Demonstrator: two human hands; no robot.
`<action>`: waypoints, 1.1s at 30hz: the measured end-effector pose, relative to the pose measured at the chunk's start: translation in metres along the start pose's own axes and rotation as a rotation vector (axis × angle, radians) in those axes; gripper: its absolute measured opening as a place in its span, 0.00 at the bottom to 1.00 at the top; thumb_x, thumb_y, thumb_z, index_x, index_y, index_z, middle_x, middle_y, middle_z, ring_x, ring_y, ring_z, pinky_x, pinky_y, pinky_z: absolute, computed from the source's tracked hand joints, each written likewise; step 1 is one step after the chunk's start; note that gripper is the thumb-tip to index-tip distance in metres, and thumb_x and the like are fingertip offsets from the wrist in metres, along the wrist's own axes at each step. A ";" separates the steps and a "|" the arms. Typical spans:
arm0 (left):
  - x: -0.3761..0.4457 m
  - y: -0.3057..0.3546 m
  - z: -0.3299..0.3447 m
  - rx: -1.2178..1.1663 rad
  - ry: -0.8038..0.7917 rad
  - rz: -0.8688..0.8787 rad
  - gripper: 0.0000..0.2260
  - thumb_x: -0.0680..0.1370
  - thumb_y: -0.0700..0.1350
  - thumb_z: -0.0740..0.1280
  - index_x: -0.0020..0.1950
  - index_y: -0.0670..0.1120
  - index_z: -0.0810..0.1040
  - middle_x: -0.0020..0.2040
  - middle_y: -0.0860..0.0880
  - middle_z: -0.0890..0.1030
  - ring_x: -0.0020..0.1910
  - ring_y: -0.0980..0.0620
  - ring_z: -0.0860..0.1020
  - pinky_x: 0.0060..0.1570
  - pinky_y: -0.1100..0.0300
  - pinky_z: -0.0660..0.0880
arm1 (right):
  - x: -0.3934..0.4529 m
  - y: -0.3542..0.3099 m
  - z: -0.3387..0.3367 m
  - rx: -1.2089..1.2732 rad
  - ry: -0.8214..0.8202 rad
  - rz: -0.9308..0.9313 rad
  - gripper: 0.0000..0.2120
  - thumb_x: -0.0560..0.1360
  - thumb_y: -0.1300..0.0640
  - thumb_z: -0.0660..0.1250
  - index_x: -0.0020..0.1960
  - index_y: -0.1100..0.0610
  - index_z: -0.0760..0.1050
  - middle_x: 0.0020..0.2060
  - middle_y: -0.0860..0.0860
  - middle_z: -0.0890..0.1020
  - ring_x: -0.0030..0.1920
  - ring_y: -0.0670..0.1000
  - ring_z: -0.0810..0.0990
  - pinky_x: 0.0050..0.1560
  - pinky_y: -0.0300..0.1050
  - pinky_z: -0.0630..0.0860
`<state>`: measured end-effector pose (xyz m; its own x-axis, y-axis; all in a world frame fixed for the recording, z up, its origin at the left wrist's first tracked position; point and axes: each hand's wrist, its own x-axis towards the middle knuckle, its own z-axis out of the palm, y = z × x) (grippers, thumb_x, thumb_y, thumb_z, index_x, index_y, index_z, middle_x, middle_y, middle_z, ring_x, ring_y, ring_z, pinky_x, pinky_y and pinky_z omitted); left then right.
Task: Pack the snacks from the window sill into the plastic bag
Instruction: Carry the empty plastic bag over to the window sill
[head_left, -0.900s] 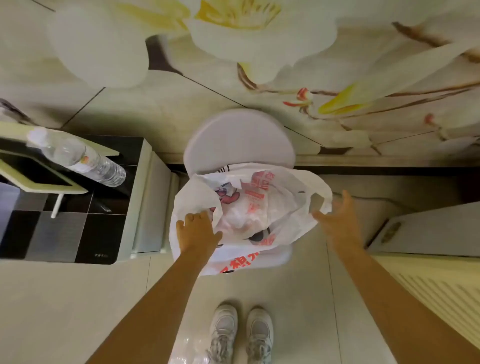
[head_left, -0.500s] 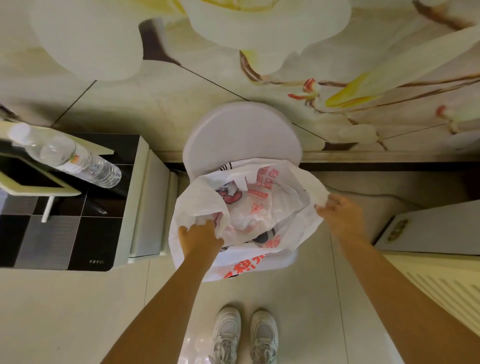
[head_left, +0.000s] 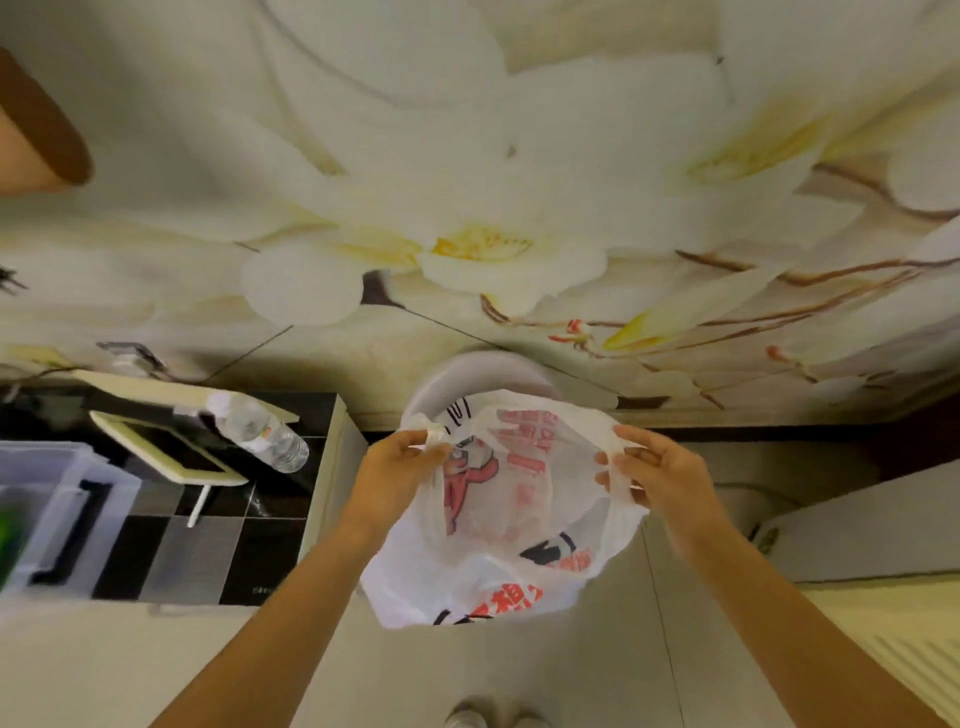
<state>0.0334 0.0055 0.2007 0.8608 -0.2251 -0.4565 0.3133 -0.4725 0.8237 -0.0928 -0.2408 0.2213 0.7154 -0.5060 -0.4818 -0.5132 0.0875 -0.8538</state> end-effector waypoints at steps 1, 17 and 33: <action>-0.011 0.021 -0.007 0.012 -0.019 0.010 0.05 0.77 0.49 0.68 0.44 0.50 0.80 0.39 0.54 0.81 0.43 0.54 0.79 0.41 0.67 0.74 | -0.012 -0.017 -0.006 0.009 -0.018 -0.010 0.15 0.77 0.68 0.63 0.62 0.58 0.73 0.44 0.55 0.85 0.43 0.55 0.85 0.49 0.52 0.80; -0.199 0.279 -0.097 0.157 -0.156 0.479 0.12 0.79 0.50 0.65 0.51 0.42 0.81 0.45 0.44 0.85 0.45 0.46 0.82 0.50 0.53 0.75 | -0.216 -0.225 -0.083 0.038 0.072 -0.251 0.14 0.75 0.63 0.68 0.58 0.51 0.77 0.46 0.52 0.85 0.46 0.54 0.84 0.53 0.57 0.79; -0.246 0.341 -0.124 0.200 -0.671 0.734 0.08 0.79 0.47 0.67 0.55 0.46 0.80 0.45 0.46 0.86 0.46 0.45 0.84 0.59 0.42 0.75 | -0.367 -0.246 -0.057 0.199 0.448 -0.462 0.19 0.74 0.70 0.65 0.56 0.48 0.76 0.34 0.54 0.83 0.42 0.52 0.84 0.44 0.52 0.81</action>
<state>-0.0218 0.0048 0.6354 0.3911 -0.9203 -0.0050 -0.3282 -0.1446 0.9335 -0.2558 -0.1258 0.6196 0.5528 -0.8326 0.0337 -0.0738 -0.0892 -0.9933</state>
